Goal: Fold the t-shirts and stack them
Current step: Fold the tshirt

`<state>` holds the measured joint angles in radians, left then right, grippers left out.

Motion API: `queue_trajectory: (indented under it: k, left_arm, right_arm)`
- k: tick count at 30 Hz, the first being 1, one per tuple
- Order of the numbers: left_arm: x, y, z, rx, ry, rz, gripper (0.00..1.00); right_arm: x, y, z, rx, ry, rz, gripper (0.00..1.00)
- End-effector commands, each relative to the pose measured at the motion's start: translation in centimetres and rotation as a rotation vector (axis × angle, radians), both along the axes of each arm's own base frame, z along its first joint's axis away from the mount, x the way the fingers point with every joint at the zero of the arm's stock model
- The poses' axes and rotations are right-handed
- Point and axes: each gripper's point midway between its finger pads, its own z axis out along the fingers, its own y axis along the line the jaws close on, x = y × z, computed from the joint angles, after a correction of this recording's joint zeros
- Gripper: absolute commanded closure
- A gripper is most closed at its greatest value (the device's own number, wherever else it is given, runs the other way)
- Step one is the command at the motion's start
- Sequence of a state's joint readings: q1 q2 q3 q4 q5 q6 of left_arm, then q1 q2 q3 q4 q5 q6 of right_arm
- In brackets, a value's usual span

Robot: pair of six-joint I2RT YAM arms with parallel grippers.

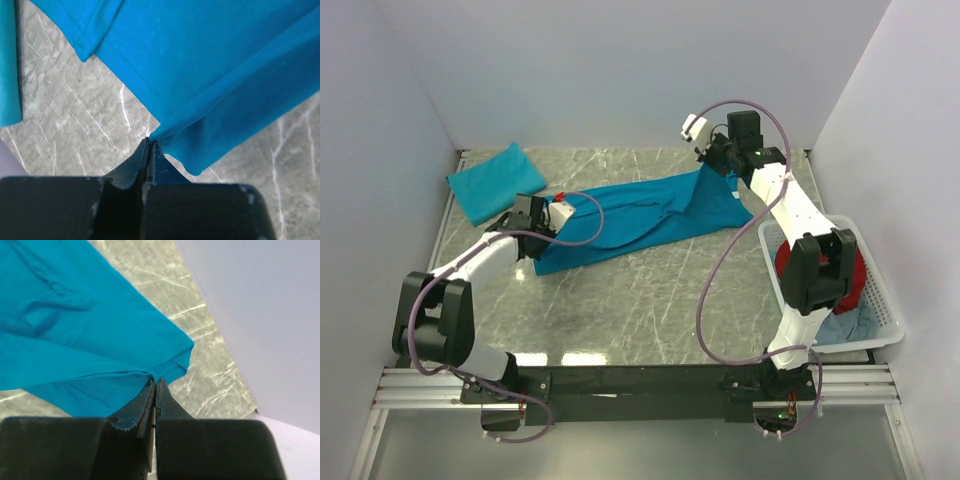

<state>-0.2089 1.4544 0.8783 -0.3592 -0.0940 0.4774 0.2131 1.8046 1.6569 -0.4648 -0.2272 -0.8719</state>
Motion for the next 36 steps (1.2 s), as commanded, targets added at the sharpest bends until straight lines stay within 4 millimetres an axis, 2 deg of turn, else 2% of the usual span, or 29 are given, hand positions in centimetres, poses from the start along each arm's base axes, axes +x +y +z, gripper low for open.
queue_trajectory:
  k: [1, 6, 11, 18, 36]
  left_arm:
    - [2.1, -0.3, 1.4, -0.016, -0.046, -0.013, 1.00]
    - [2.6, 0.6, 0.9, -0.011, -0.040, 0.016, 1.00]
    - [2.8, 1.3, 0.9, -0.020, -0.043, 0.048, 1.00]
    - [3.2, 0.9, 0.7, -0.036, -0.031, 0.038, 1.00]
    - [4.9, 0.6, 0.8, -0.031, -0.029, 0.026, 1.00]
  right_arm:
    - [1.9, -0.2, 2.4, 0.024, -0.063, -0.029, 1.00]
    - [2.9, -0.1, 1.6, 0.017, -0.050, -0.040, 1.00]
    - [3.5, -1.1, 0.8, 0.000, -0.041, -0.076, 1.00]
    - [3.6, -3.0, 0.1, -0.001, -0.026, -0.116, 1.00]
    - [3.9, -3.7, -0.6, -0.004, -0.011, -0.138, 1.00]
